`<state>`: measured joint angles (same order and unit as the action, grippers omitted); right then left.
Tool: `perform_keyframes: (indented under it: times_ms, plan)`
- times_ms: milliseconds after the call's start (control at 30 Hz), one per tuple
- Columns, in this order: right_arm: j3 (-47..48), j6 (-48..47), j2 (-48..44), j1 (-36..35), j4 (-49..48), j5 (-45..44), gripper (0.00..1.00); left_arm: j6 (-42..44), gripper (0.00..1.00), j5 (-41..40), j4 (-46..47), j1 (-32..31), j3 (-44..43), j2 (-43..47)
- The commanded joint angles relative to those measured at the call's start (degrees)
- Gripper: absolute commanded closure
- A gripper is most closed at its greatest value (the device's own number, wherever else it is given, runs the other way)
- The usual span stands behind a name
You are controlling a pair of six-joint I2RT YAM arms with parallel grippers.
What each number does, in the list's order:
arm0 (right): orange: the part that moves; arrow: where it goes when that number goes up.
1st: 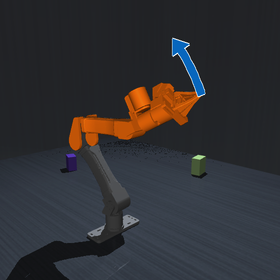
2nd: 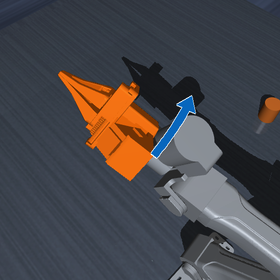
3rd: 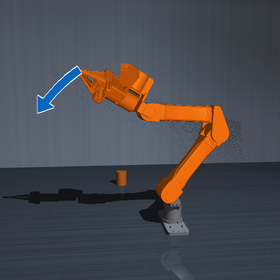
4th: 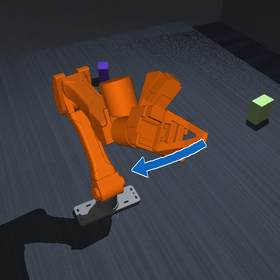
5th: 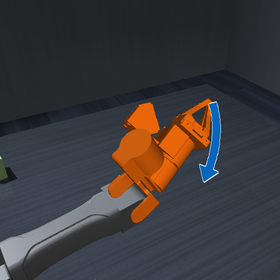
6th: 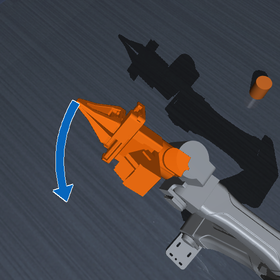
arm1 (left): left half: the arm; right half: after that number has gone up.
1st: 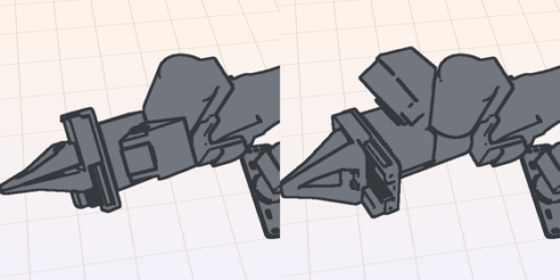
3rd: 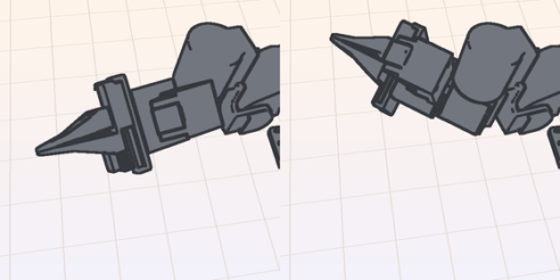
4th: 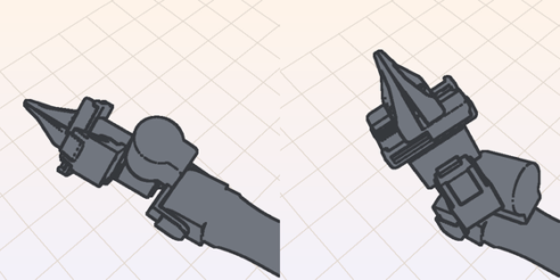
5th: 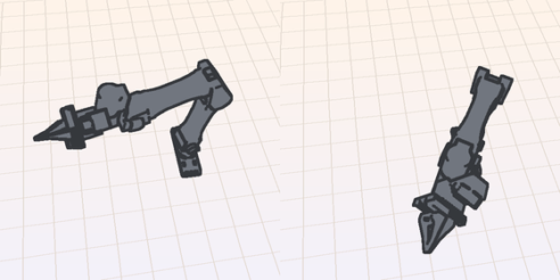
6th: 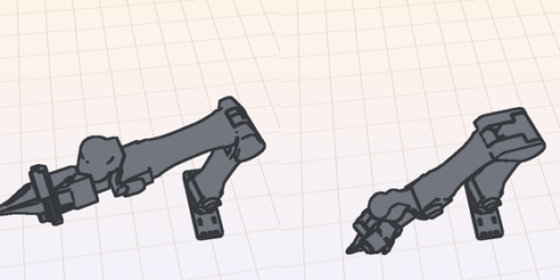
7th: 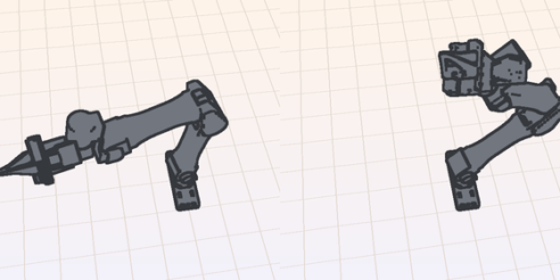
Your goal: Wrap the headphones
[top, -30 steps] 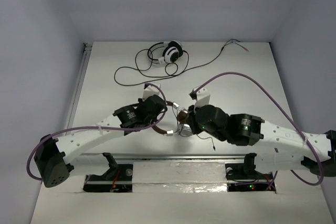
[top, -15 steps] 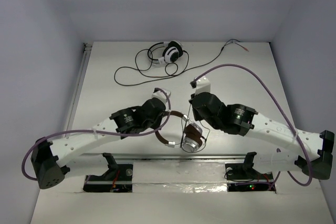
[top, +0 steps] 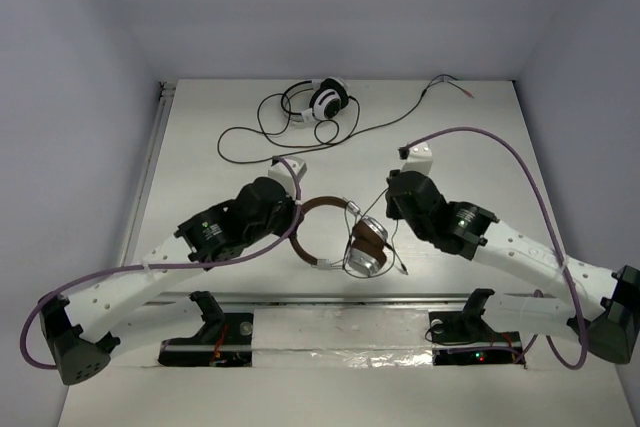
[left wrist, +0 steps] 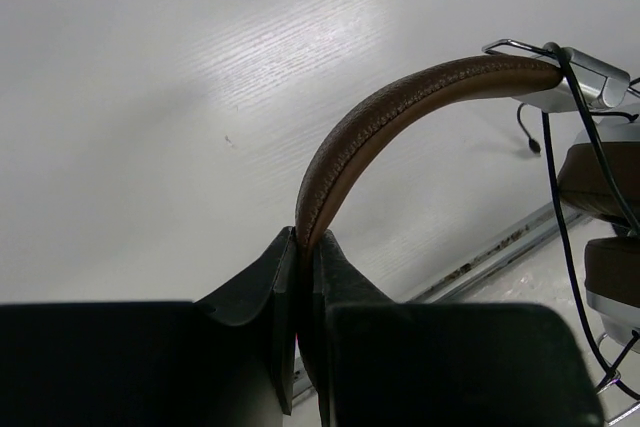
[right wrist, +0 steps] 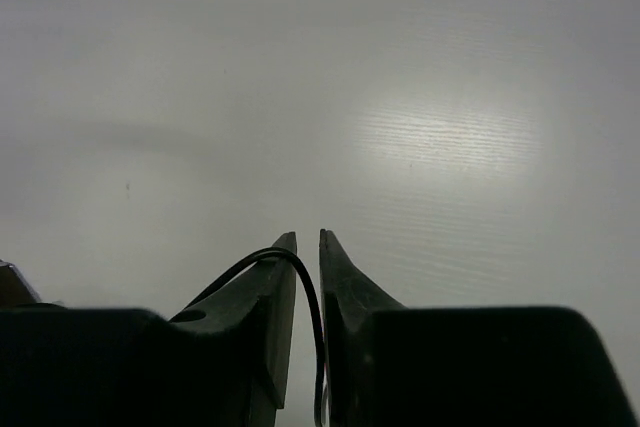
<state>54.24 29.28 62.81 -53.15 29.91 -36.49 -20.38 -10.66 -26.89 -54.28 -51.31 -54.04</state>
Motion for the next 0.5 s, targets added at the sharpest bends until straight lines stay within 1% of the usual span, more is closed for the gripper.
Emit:
perform_keyframes:
  times_ms: [0, 33, 67, 100, 133, 200, 233, 267, 300, 367, 433, 467]
  plan:
    - [-5.27, 1.75, -5.23, 3.49, -13.45, 5.11, 0.78, 0.78, 1.00, 6.78, 5.79, 3.56, -1.86, 3.50]
    - [-7.11, 1.49, -5.76, 4.71, -15.82, 10.16, 0.78, 1.13, 1.00, 7.66, 6.15, 3.57, -2.39, 3.68]
    - [-9.04, 1.40, -6.55, 4.72, -18.55, 12.39, 0.78, 1.13, 1.00, 8.62, 6.24, 4.18, -3.18, 3.68]
    - [-12.54, 1.57, -6.82, 5.33, -23.71, 14.24, 0.78, 1.13, 1.00, 8.89, 6.59, 4.18, -4.75, 3.51]
    - [-14.40, 1.66, -6.99, 5.33, -26.80, 18.43, 0.78, 1.31, 1.00, 9.42, 6.94, 4.18, -5.55, 3.42]
    - [-19.40, 2.88, -7.70, 5.33, -33.30, 21.62, 0.77, 1.57, 1.00, 10.30, 7.64, 4.18, -7.74, 2.80]
    - [-20.83, 2.98, -7.79, 5.33, -38.99, 24.33, 0.76, 1.75, 1.00, 11.43, 7.99, 4.18, -8.45, 2.54]
    - [-22.06, 3.07, -7.61, 5.33, -41.49, 24.88, 0.73, 1.92, 1.00, 13.88, 8.35, 4.18, -9.07, 1.93]
    - [-22.77, 3.33, -7.00, 5.33, -44.04, 25.06, 0.72, 1.84, 1.00, 14.95, 8.79, 4.18, -10.20, 1.57]
    - [-23.74, 2.89, -6.30, 5.33, -45.37, 25.76, 0.72, 1.66, 1.00, 16.19, 9.23, 4.18, -11.35, 0.87]
    - [-25.48, 3.15, -6.82, 5.33, -47.66, 25.94, 0.70, 0.96, 1.00, 15.32, 9.23, 4.88, -13.02, 0.78]
    - [-26.19, 3.42, -7.08, 5.33, -48.54, 26.12, 0.66, 0.61, 1.00, 14.44, 9.32, 4.89, -13.64, 1.04]
